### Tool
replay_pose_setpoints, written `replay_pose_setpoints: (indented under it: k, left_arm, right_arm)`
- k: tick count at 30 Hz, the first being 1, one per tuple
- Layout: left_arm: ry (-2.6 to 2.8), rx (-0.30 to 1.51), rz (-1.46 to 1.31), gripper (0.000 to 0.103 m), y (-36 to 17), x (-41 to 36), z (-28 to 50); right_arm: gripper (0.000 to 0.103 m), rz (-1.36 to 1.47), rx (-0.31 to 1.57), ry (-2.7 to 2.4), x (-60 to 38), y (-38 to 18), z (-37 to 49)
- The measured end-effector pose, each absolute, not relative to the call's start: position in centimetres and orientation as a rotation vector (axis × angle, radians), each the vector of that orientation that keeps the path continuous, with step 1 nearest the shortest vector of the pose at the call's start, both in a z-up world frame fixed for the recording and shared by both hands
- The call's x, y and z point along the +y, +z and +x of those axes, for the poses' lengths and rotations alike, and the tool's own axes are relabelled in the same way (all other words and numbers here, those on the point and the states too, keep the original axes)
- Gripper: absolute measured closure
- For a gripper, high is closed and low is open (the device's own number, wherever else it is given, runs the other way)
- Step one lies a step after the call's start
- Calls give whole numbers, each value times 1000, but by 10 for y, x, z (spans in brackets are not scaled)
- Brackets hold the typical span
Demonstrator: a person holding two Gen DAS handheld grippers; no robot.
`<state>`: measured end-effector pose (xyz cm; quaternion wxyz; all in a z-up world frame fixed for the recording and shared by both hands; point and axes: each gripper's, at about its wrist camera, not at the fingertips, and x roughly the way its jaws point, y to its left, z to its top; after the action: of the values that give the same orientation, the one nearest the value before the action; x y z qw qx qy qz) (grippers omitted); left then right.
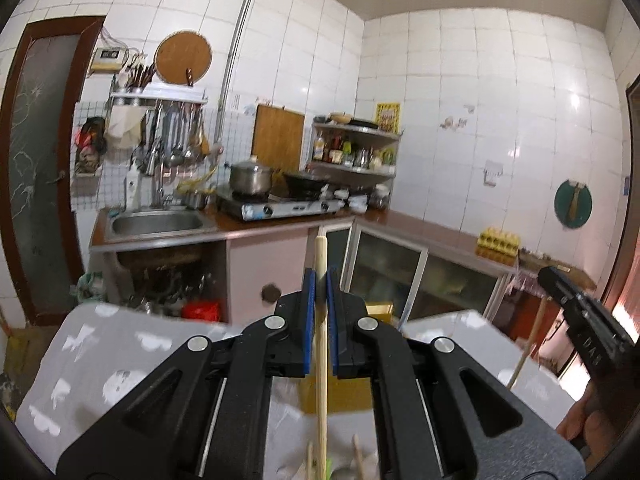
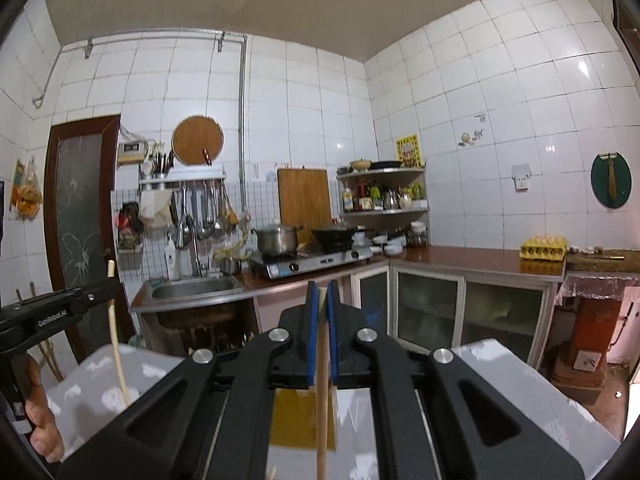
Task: Organize utensils
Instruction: 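Lift both held chopsticks and carry them over the yellow holder, then lower the chopsticks into the holder and open both tools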
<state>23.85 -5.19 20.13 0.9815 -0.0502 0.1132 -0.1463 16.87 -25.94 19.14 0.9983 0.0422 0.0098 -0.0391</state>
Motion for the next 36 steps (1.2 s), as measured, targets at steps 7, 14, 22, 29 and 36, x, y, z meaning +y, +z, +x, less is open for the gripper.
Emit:
replay_pose_setpoints:
  k: [7,14,22,29,36]
  left_arm:
    - [-313,103,-90,98,239,-83,273]
    - [-308,45,-74,99,236,-122,320]
    - [-315,66,-55,99,190,-137,368]
    - [-309,157,-61,99,140,-131,389]
    - [-280,229,-58,98,114,-122,402]
  right_arm:
    - [98,126,-59,-94,-273,227,213]
    - [98,201,-124,-116,-291,231,260]
    - [98,218,-165,-122,-291,207,301]
    - [98,176,-93,-111,-282,167,322]
    - [97,137,19,-103,-286,145,329]
